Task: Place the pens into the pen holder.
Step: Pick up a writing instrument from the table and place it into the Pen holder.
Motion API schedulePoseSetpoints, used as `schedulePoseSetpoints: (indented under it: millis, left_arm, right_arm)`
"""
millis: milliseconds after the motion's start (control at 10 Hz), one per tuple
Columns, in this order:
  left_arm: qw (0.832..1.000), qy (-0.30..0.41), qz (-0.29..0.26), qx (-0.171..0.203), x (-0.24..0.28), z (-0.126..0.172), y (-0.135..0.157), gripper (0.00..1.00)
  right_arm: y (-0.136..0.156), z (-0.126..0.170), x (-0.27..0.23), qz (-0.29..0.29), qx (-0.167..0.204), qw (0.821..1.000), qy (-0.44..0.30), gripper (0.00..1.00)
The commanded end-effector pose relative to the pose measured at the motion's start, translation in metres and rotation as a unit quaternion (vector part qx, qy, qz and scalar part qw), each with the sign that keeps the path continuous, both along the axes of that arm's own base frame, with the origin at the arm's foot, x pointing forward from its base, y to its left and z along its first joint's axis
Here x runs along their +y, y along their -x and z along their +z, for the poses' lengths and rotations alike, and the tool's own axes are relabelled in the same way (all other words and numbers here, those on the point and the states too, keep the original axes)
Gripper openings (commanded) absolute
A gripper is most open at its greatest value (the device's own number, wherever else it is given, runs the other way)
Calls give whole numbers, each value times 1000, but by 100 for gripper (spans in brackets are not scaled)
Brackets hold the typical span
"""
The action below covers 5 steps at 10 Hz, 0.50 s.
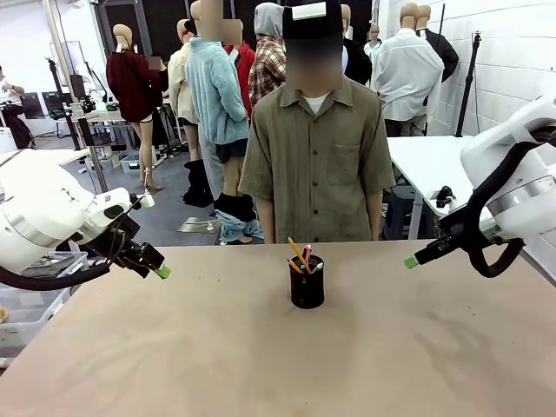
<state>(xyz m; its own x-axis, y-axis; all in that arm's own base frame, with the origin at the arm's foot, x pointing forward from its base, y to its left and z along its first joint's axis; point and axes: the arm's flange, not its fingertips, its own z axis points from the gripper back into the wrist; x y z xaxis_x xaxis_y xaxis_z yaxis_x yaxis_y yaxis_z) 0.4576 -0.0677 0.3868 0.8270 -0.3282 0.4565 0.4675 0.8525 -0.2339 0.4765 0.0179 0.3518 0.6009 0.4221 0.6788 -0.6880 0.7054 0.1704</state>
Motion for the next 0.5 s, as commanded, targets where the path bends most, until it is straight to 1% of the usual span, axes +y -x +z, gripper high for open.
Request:
schedulePoseSetpoints:
  millis: [0, 400]
  left_arm:
    - [1000, 2, -8, -8, 2, -1, -2, 76]
    - [1000, 2, -8, -8, 2, -1, -2, 76]
  right_arm:
    - [-2, -4, -7, 4, -6, 1000, -9, 74]
    - [-2, -4, -7, 4, -6, 1000, -9, 74]
